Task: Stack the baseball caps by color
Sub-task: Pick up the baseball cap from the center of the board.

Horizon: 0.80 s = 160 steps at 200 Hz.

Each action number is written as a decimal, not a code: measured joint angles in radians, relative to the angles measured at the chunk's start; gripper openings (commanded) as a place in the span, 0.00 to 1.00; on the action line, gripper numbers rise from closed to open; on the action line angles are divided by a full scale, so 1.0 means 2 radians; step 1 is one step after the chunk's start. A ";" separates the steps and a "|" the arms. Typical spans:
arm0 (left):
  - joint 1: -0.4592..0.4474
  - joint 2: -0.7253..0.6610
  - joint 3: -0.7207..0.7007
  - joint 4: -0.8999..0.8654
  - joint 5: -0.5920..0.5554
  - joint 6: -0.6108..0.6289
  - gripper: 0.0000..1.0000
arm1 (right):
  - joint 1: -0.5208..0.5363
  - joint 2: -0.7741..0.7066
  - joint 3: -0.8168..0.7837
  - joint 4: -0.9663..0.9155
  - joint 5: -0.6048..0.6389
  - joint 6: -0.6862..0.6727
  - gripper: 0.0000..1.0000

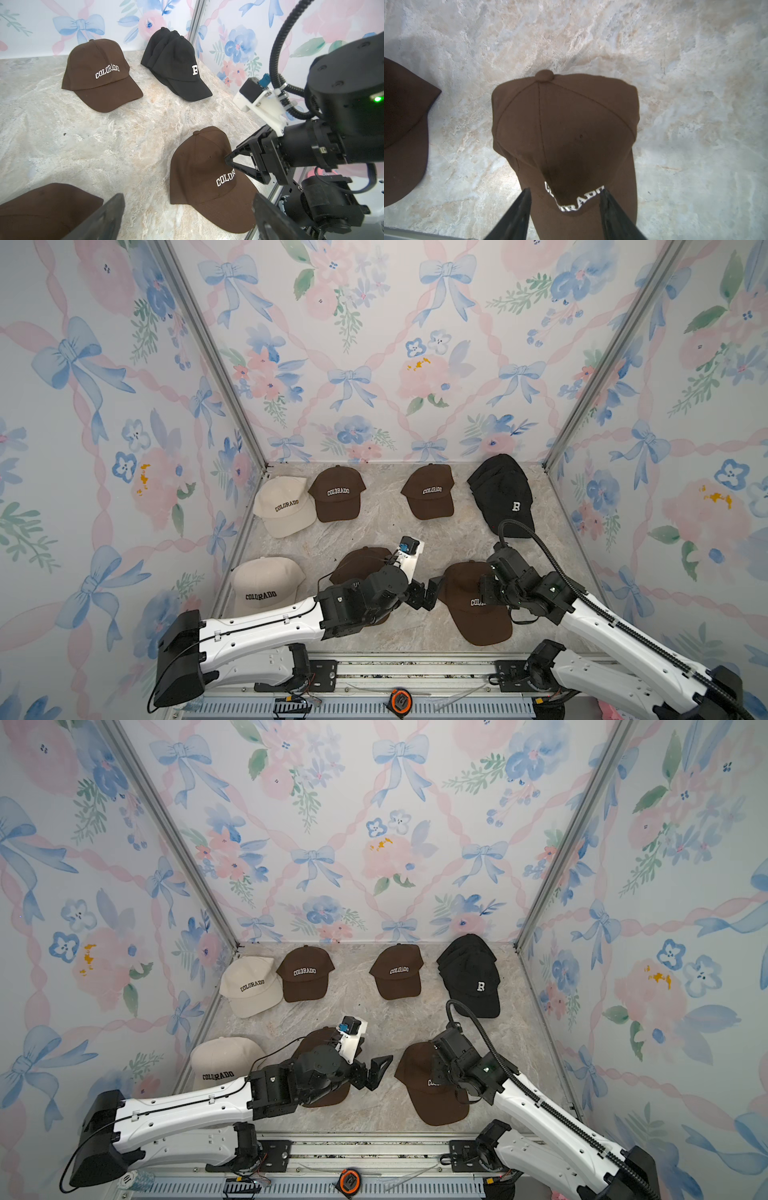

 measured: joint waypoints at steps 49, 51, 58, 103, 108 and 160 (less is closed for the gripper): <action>0.000 0.014 0.001 0.000 -0.009 0.002 0.98 | 0.017 0.000 -0.004 -0.003 0.021 0.022 0.50; 0.000 0.014 0.001 0.000 -0.009 0.002 0.98 | 0.017 0.000 -0.005 -0.003 0.022 0.022 0.50; 0.000 0.019 0.002 0.000 -0.010 0.003 0.98 | 0.017 0.000 -0.005 -0.003 0.023 0.023 0.50; 0.000 0.035 0.009 0.000 -0.010 0.012 0.98 | 0.018 0.000 -0.016 -0.005 0.026 0.030 0.49; 0.000 0.035 0.009 0.000 -0.010 0.013 0.98 | 0.019 0.000 -0.017 -0.005 0.026 0.030 0.49; 0.000 0.035 0.009 0.000 -0.012 0.014 0.98 | 0.020 0.000 -0.021 -0.003 0.026 0.033 0.48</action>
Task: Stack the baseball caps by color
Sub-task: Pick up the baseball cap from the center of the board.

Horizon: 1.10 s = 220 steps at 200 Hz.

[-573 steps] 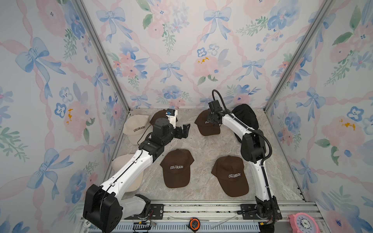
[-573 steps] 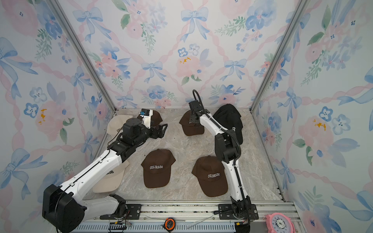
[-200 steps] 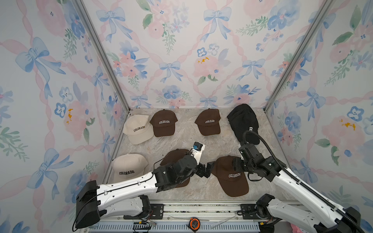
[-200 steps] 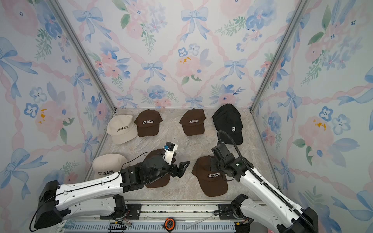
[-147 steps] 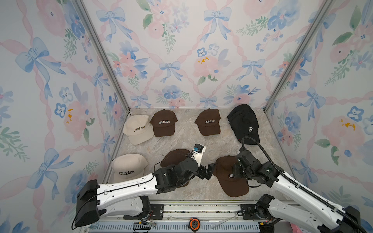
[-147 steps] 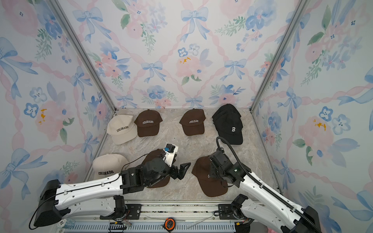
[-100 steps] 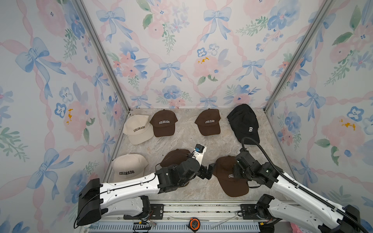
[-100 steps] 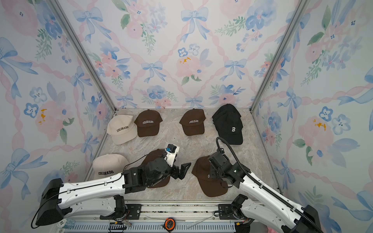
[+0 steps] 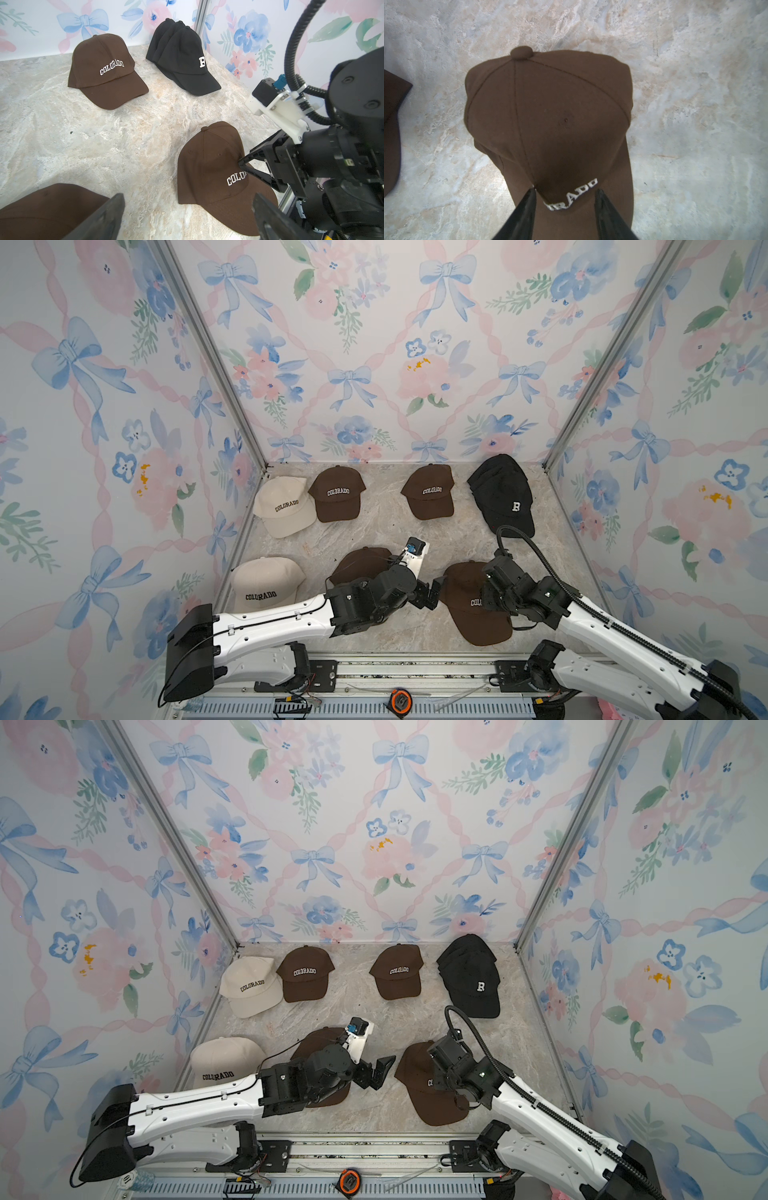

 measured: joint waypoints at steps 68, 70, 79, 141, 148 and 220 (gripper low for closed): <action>0.000 -0.011 0.000 0.000 -0.009 0.000 0.98 | 0.004 0.023 0.000 0.008 0.000 0.000 0.46; 0.000 -0.012 0.000 0.000 -0.009 0.000 0.98 | 0.004 0.023 0.000 0.008 0.000 0.000 0.46; 0.000 -0.015 0.000 0.000 -0.010 0.000 0.98 | 0.004 0.024 0.000 0.009 0.000 0.000 0.46; 0.000 -0.023 -0.005 0.000 -0.013 0.000 0.98 | 0.006 0.031 0.000 0.012 0.000 0.000 0.41; 0.000 -0.023 -0.005 0.000 -0.013 0.000 0.98 | 0.006 0.033 0.000 0.014 0.000 0.000 0.40; 0.001 -0.030 -0.006 0.000 -0.017 0.000 0.98 | 0.006 0.048 0.002 0.019 -0.001 -0.006 0.28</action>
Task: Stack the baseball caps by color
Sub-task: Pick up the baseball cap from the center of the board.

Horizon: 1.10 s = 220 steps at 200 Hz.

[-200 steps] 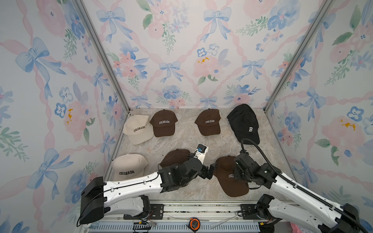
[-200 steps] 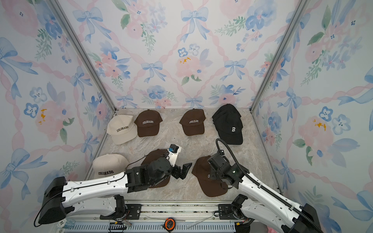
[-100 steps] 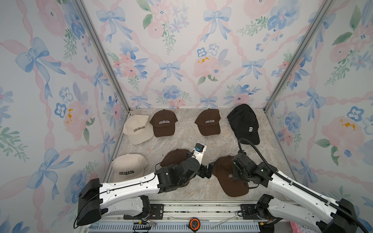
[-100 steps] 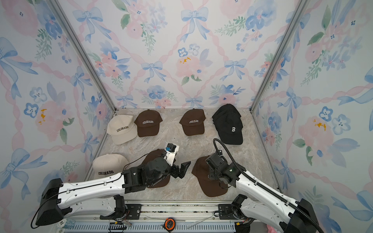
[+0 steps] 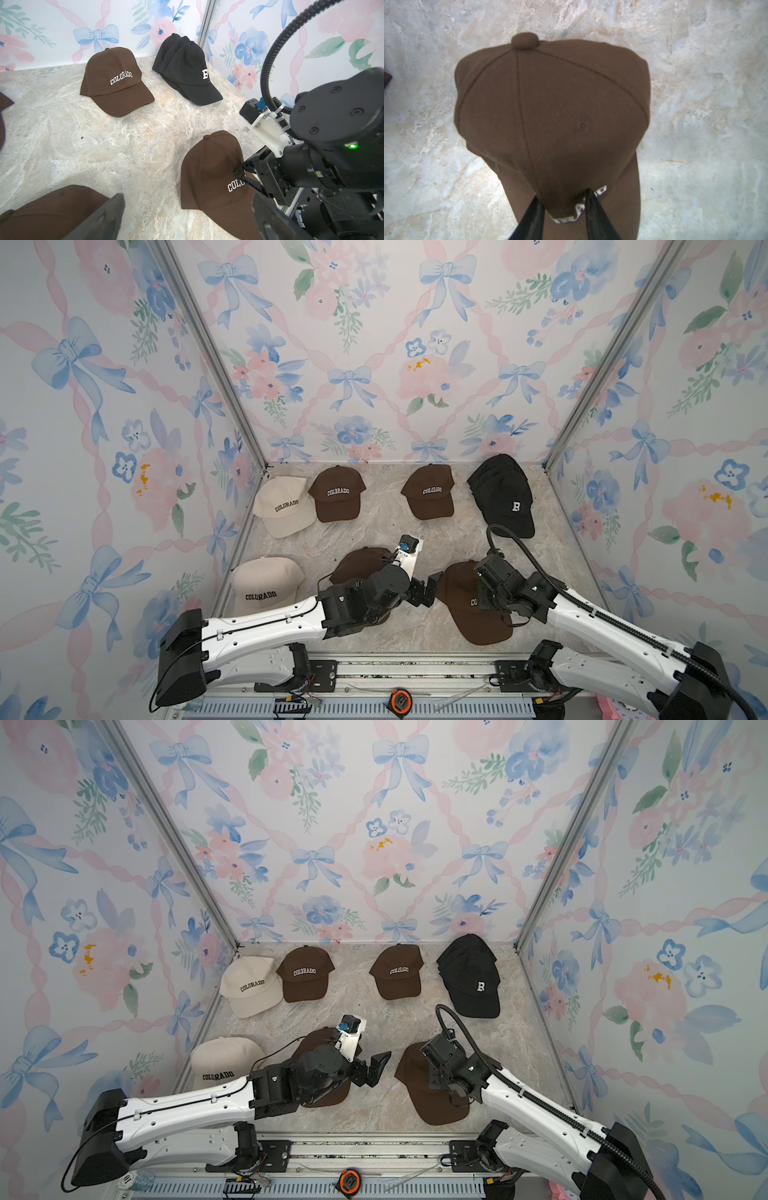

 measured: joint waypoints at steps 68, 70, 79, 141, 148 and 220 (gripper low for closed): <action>0.000 -0.015 -0.010 0.000 -0.008 0.000 0.98 | 0.000 0.001 0.001 -0.002 -0.001 -0.007 0.10; 0.000 -0.016 -0.010 0.000 -0.008 0.000 0.98 | 0.000 0.001 0.001 -0.002 -0.001 -0.007 0.10; 0.000 -0.017 -0.010 0.000 -0.010 0.000 0.98 | 0.000 0.001 0.001 -0.002 -0.001 -0.007 0.10; 0.004 -0.022 -0.010 0.000 -0.016 0.004 0.98 | 0.000 0.002 0.026 -0.014 -0.001 -0.008 0.03; 0.006 -0.023 -0.010 0.000 -0.017 0.005 0.98 | 0.000 0.004 0.033 -0.016 -0.001 -0.008 0.04; 0.059 -0.053 -0.023 0.003 -0.003 0.022 0.98 | -0.005 0.080 0.139 -0.027 0.006 -0.044 0.02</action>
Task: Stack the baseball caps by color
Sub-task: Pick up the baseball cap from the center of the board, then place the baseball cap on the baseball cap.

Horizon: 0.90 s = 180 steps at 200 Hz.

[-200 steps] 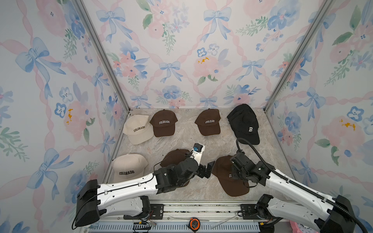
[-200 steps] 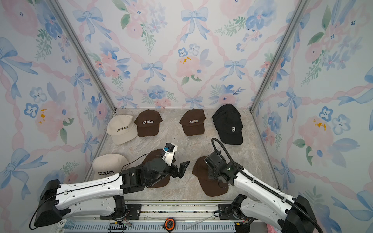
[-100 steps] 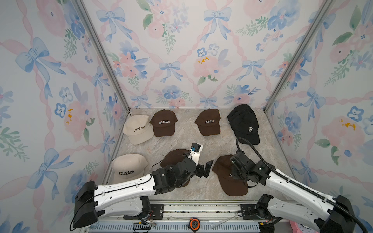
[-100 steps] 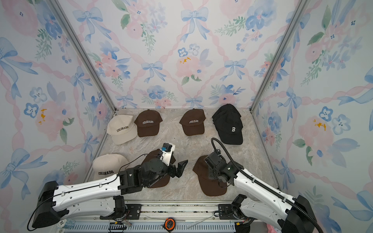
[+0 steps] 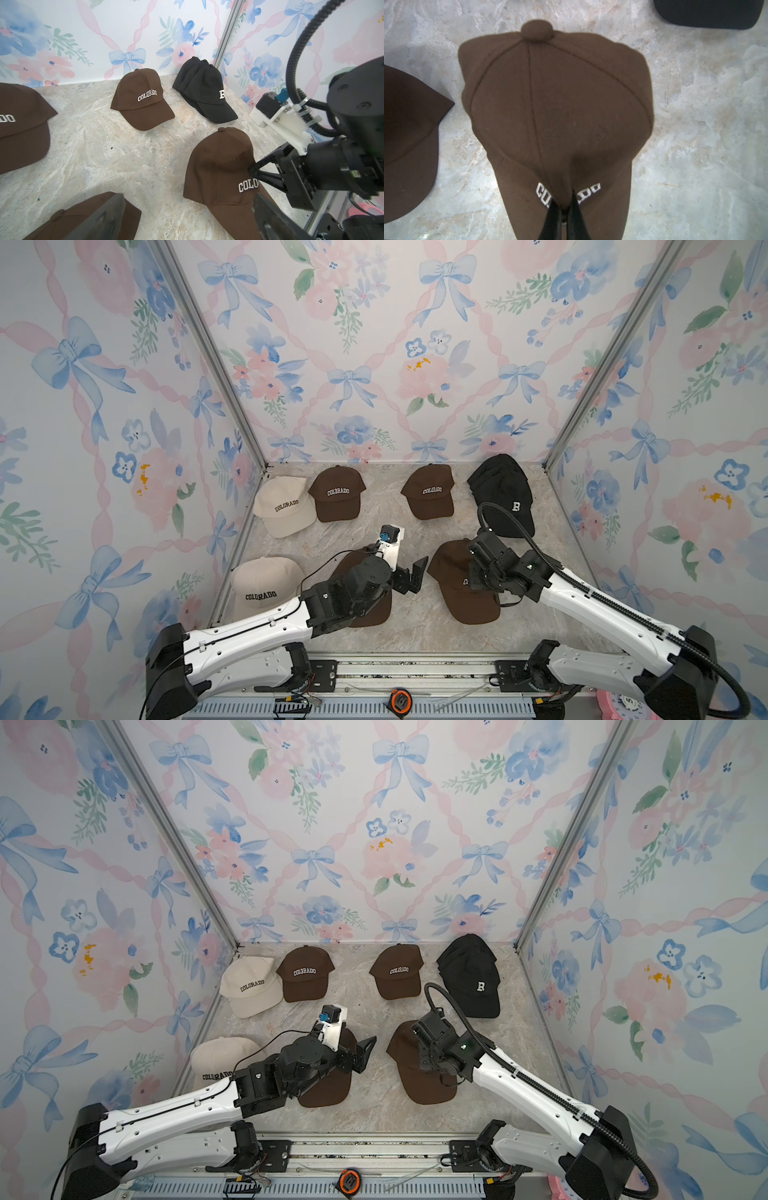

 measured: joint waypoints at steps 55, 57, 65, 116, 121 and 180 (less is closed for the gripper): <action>0.057 -0.006 -0.005 -0.002 0.027 0.021 0.98 | -0.057 0.094 0.107 0.006 -0.019 -0.050 0.01; 0.060 -0.006 -0.005 -0.002 0.028 0.022 0.98 | -0.060 0.099 0.112 0.006 -0.021 -0.052 0.01; 0.069 -0.005 -0.002 -0.003 0.033 0.025 0.98 | -0.069 0.116 0.130 0.006 -0.025 -0.061 0.00; 0.135 0.027 0.025 0.001 0.076 0.045 0.98 | -0.111 0.247 0.271 0.012 -0.049 -0.118 0.00; 0.141 0.031 0.027 0.001 0.081 0.047 0.98 | -0.114 0.262 0.287 0.012 -0.050 -0.123 0.00; 0.206 0.080 0.067 0.004 0.132 0.067 0.98 | -0.137 0.395 0.440 0.007 -0.061 -0.156 0.00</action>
